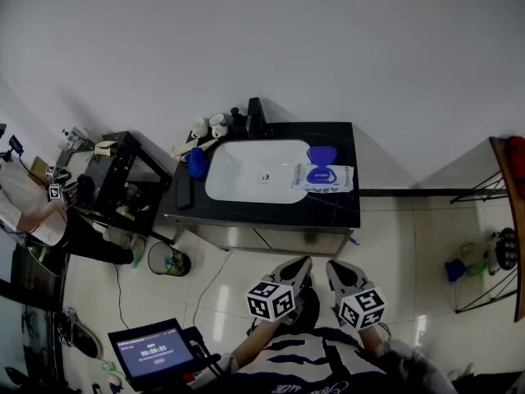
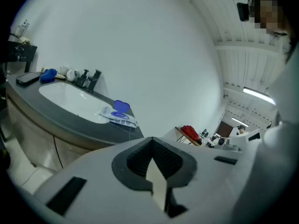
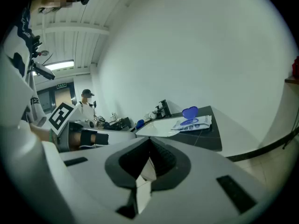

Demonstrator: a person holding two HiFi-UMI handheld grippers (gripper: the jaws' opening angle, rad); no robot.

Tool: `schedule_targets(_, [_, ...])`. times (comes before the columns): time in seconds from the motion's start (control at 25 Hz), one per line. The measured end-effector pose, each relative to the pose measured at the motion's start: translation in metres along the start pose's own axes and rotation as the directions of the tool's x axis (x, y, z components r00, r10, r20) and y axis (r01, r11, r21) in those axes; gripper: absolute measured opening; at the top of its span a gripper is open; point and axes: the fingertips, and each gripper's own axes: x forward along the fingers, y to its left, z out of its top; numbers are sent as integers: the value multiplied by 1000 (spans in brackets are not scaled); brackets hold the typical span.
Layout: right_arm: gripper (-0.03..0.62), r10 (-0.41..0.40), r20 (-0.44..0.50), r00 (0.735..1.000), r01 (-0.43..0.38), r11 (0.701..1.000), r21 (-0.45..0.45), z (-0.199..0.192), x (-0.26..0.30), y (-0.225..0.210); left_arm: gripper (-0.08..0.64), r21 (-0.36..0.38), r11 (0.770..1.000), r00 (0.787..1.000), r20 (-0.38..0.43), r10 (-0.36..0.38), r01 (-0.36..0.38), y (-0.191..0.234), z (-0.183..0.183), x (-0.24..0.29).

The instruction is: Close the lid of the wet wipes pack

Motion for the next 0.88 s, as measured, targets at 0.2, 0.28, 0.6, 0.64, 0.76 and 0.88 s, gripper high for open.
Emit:
schedule_targets(0.2, [-2,-31,26,999,30,999,28,31,69,-21,0,34,999,999,-17,-30,31,52,54,33])
schedule_targets(0.28, [-2,-51,33,998,50,997,52,42,91,-33,0,37,999,999,-17,-28,29,74,70,47])
schedule_targets(0.6, [-2,-157,18,987,154,984,92,62,111,-79,0,46,998,988,-149,-27,34,120,71,100])
schedule_targets(0.64, [-2,-166,8,986,165,982,94,61,111,-85,0,40,998,987,-160,-32,39,122,68,107])
schedule_targets(0.76, [-2,-178,-15,984,178,980,93,64,119,-106,0,24,999,982,-187,-39,45,131,65,133])
schedule_targets(0.88, [-2,-164,-24,986,166,982,88,72,131,-125,0,21,999,977,-212,-36,42,139,64,152])
